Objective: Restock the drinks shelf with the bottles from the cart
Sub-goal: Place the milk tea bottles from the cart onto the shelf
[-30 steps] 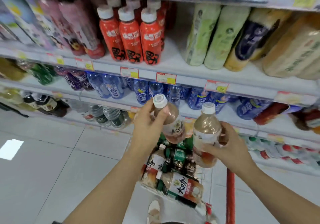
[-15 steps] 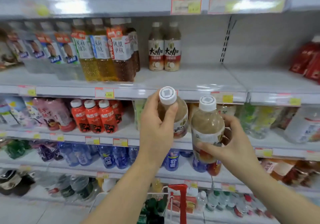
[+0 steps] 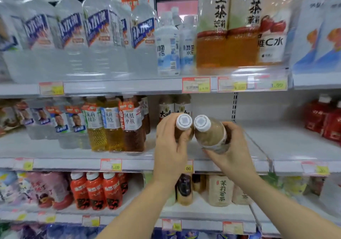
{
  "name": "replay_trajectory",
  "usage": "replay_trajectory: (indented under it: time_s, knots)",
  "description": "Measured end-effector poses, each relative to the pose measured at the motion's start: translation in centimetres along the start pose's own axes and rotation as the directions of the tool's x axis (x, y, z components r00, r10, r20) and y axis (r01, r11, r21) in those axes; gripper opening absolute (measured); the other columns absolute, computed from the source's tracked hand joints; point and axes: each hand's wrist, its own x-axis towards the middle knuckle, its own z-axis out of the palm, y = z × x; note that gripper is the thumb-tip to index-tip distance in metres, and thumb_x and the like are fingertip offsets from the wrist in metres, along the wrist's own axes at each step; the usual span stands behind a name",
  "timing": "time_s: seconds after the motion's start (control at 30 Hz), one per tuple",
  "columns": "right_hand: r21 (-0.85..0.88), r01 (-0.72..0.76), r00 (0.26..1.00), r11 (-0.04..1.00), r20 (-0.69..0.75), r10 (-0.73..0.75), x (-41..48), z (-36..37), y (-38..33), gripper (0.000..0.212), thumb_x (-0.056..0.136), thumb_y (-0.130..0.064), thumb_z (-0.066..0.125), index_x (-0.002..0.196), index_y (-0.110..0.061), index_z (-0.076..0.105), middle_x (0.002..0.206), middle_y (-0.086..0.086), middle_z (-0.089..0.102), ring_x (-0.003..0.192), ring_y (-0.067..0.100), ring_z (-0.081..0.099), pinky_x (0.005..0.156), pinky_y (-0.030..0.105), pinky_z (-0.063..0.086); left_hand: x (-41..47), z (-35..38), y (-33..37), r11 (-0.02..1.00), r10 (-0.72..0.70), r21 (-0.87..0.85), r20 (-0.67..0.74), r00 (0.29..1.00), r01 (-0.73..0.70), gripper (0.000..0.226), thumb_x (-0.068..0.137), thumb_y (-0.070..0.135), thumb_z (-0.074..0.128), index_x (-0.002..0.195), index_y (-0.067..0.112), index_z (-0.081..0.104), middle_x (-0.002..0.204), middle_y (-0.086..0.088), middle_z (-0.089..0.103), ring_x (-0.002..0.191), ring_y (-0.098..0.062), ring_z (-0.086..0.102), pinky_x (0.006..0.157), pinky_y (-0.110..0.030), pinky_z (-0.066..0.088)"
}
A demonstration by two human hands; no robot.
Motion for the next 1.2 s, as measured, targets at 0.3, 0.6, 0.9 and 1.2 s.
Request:
replay_trajectory:
  time_s: [0.3, 0.6, 0.9, 1.2]
  knots:
    - [-0.003, -0.114, 0.993, 0.994, -0.027, 0.114, 4.7, 5.7, 4.3, 0.064, 0.063, -0.020, 0.084, 0.114, -0.022, 0.046, 0.110, -0.002, 0.054, 0.097, 0.001, 0.057, 0.078, 0.013, 0.047, 3.9, 1.1, -6.4, 0.963, -0.228, -0.113, 0.130, 0.965, 0.243, 0.027, 0.094, 0.018, 0.052, 0.114, 0.035, 0.046, 0.110, 0.016, 0.052, 0.104, 0.011, 0.047, 0.087, -0.001, 0.033]
    - [0.064, -0.270, 0.959, 0.961, -0.074, 0.275, 7.4, 7.5, 4.7, 0.067, 0.061, -0.014, 0.085, 0.109, -0.020, 0.040, 0.094, -0.017, 0.051, 0.084, -0.004, 0.053, 0.062, 0.010, 0.042, 9.4, 3.4, -10.9, 0.907, -0.392, -0.037, 0.294, 0.872, 0.420, 0.029, 0.097, 0.029, 0.045, 0.121, 0.017, 0.055, 0.120, 0.002, 0.053, 0.116, -0.016, 0.050, 0.097, -0.030, 0.039]
    - [0.097, -0.497, 0.840, 0.863, 0.304, 0.450, 7.1, 6.2, 5.8, 0.074, 0.071, -0.015, 0.078, 0.128, -0.030, 0.032, 0.111, -0.016, 0.056, 0.100, -0.002, 0.055, 0.066, 0.010, 0.044, 4.4, 3.0, -11.2, 0.853, -0.513, 0.050, 0.267, 0.816, 0.519, 0.085, 0.079, 0.043, 0.068, 0.147, 0.029, 0.018, 0.142, 0.010, 0.029, 0.129, -0.004, 0.034, 0.104, -0.021, 0.033]
    - [-0.100, -0.423, 0.863, 0.901, 0.257, 0.434, 6.8, 8.0, 5.8, 0.066, 0.073, -0.009, 0.077, 0.128, -0.013, 0.040, 0.106, -0.006, 0.054, 0.094, 0.008, 0.053, 0.060, 0.001, 0.040, 2.9, 2.3, -13.1, 0.784, -0.619, 0.280, 0.283, 0.733, 0.554, 0.087, 0.086, 0.014, 0.063, 0.149, 0.028, 0.006, 0.146, -0.004, 0.033, 0.129, -0.020, 0.041, 0.098, -0.031, 0.037]
